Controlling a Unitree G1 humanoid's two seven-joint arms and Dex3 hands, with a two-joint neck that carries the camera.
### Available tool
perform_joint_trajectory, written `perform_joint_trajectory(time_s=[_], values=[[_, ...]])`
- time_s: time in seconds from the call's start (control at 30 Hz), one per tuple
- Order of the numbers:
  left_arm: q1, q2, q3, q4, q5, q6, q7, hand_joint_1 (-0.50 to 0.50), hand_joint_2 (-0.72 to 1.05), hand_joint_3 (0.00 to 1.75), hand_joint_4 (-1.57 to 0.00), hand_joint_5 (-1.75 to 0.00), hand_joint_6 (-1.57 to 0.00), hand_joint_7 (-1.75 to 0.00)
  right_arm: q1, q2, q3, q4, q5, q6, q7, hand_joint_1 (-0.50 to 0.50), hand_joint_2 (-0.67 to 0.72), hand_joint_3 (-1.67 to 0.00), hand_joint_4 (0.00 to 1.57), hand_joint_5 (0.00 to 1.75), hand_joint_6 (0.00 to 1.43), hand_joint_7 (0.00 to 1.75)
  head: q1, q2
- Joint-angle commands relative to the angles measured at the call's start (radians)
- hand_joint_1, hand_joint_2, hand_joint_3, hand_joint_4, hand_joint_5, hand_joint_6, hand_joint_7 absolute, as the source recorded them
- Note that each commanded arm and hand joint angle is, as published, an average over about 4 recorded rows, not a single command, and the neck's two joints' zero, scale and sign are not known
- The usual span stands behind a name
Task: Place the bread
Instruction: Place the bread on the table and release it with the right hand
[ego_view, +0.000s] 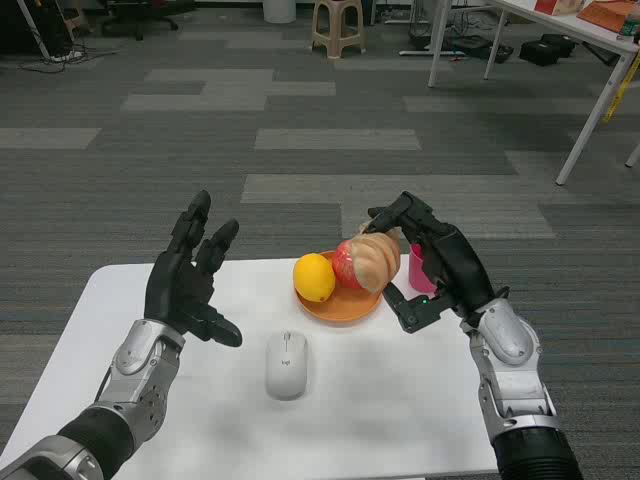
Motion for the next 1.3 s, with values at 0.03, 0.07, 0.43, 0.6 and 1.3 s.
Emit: perform_joint_trajectory(time_s=[0.03, 0.07, 0.43, 0.6, 1.3], values=[[0.007, -0.005, 0.005, -0.009, 0.003, -0.004, -0.002, 0.5, -0.37, 0.09, 0.0, -0.41, 0.0, 0.0, 0.004, -0.017, 0.016, -0.018, 0.007, 0.003, -0.007, -0.17, -0.48, -1.51, 0.0, 0.97, 0.86, 1.54, -0.004, 0.002], [0.007, -0.005, 0.005, -0.009, 0.003, -0.005, -0.002, 0.5, -0.37, 0.09, 0.0, -0.41, 0.0, 0.0, 0.004, -0.017, 0.016, -0.018, 0.007, 0.004, -0.007, -0.17, -0.48, -1.51, 0.0, 0.97, 0.86, 1.54, -0.004, 0.003], [0.007, -0.005, 0.003, -0.009, 0.003, -0.01, -0.002, 0.5, -0.37, 0.09, 0.0, -0.41, 0.0, 0.0, 0.005, -0.02, 0.019, -0.018, 0.007, 0.003, -0.007, -0.17, -0.48, -1.51, 0.0, 0.97, 0.86, 1.54, -0.004, 0.003], [0.007, -0.006, 0.003, -0.009, 0.003, -0.01, -0.002, 0.5, -0.37, 0.07, 0.0, -0.41, 0.0, 0.0, 0.005, -0.02, 0.021, -0.018, 0.007, 0.003, -0.006, -0.19, -0.46, -1.51, 0.0, 0.97, 0.86, 1.54, -0.004, 0.003], [0.007, -0.006, 0.003, -0.009, 0.003, -0.01, -0.002, 0.5, -0.37, 0.09, 0.0, -0.41, 0.0, 0.0, 0.016, -0.05, 0.016, 0.015, -0.018, -0.006, 0.028, -0.17, -0.41, -1.51, 0.0, 0.97, 0.83, 1.54, -0.006, 0.003]])
